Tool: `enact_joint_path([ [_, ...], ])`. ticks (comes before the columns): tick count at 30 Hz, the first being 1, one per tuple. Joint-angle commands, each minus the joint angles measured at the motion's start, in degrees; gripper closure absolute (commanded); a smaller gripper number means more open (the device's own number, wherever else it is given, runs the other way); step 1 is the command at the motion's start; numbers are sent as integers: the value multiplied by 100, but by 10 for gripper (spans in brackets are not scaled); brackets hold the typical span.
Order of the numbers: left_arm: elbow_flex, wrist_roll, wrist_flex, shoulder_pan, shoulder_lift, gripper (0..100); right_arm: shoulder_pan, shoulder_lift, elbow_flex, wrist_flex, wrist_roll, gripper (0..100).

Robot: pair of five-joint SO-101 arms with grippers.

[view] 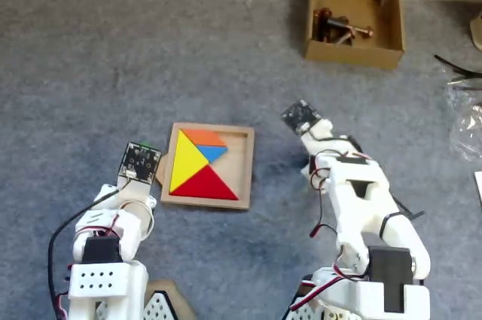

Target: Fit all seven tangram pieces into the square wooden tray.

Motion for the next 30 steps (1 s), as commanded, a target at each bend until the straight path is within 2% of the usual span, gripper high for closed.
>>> enact_joint_path([
  [1, 127, -44, 18, 66, -84, 993, -57, 207, -347, 31, -79, 659],
  [19, 127, -44, 18, 66, -84, 993, -75, 198, -418, 2791, -79, 661],
  [25, 127, -44, 18, 66, -84, 993, -75, 154, -418, 2923, -79, 661],
  [30, 127, -44, 18, 66, -84, 993, -84, -734, -418, 3266, -79, 661],
])
